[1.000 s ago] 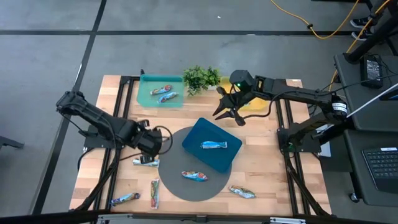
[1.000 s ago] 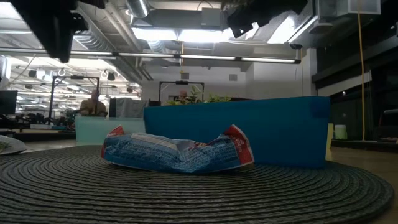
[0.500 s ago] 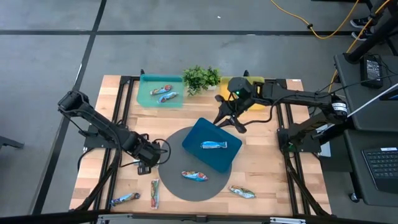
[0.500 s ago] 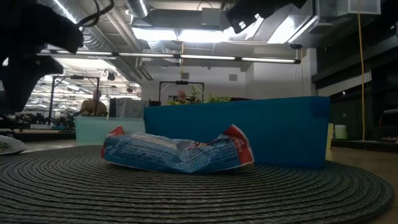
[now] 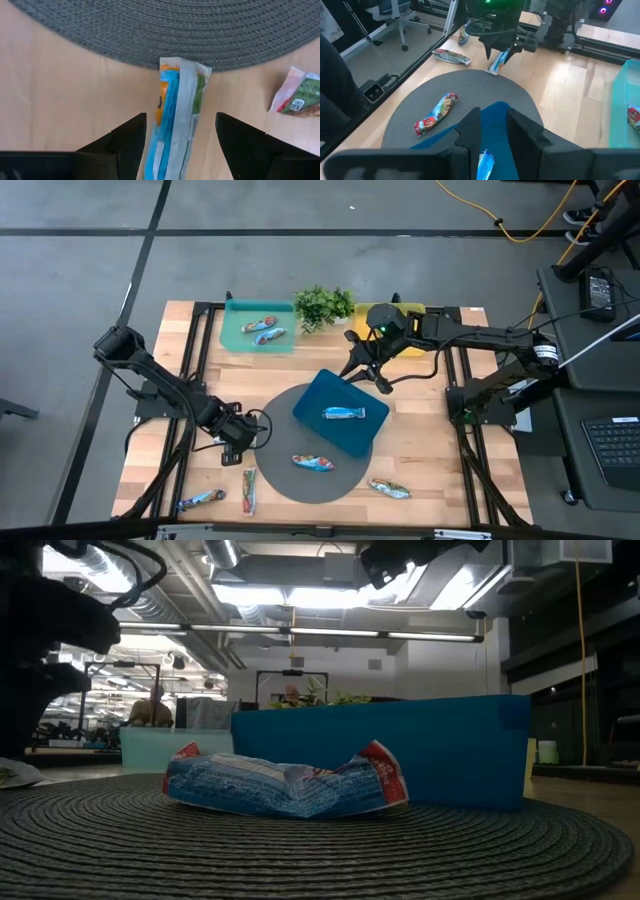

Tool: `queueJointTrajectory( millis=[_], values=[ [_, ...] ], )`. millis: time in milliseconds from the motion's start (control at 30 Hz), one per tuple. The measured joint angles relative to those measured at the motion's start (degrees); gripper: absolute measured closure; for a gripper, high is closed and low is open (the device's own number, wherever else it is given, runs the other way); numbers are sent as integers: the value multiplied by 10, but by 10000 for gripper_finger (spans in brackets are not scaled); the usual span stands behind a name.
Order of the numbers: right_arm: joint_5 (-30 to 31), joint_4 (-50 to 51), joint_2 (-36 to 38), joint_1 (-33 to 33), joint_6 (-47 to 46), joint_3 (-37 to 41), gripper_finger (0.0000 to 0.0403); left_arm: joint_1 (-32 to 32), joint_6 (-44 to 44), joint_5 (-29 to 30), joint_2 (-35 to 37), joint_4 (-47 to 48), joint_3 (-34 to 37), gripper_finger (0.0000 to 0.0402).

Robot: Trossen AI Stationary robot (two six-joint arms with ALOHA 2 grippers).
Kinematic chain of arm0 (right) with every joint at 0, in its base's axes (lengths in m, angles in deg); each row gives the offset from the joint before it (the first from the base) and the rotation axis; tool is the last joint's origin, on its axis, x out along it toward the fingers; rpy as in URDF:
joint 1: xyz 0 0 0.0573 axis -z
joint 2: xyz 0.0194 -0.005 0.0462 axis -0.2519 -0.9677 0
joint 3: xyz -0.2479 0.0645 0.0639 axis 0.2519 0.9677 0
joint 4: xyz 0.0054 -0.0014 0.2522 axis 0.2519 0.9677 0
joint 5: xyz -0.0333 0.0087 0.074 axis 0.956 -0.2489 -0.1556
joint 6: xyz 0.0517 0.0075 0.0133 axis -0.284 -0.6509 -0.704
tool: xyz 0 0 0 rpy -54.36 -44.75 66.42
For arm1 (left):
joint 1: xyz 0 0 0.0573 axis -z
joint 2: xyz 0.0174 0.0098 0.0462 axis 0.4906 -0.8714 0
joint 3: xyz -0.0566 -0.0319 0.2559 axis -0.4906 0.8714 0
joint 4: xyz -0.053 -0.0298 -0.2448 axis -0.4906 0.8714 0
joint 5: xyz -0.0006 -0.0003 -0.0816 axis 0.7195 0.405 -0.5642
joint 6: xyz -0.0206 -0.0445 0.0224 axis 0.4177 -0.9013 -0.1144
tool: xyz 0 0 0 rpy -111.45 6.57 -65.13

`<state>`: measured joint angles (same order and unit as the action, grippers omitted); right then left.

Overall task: Pick and place Granola Bars by type
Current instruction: Put the left yellow granola bar into the yellow bin

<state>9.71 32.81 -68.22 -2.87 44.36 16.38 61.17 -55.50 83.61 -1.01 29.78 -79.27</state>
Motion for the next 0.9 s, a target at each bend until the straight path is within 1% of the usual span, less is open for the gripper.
queueJointTrajectory(
  millis=[100,200,367,600,800,900],
  values=[
    [1,0,0,0,-6,0,309,0,-9,4,0,-25,14,173],
    [1,0,0,0,-19,0,309,0,-24,4,0,-26,24,178],
    [3,0,0,0,-27,0,309,0,-41,2,0,-28,38,206],
    [7,0,0,0,-32,0,309,0,-49,0,0,-44,38,277],
    [8,1,0,0,-32,0,309,0,-50,0,0,-120,38,361],
    [8,0,0,0,-32,0,309,0,-51,1,7,-170,36,389]
  ],
)
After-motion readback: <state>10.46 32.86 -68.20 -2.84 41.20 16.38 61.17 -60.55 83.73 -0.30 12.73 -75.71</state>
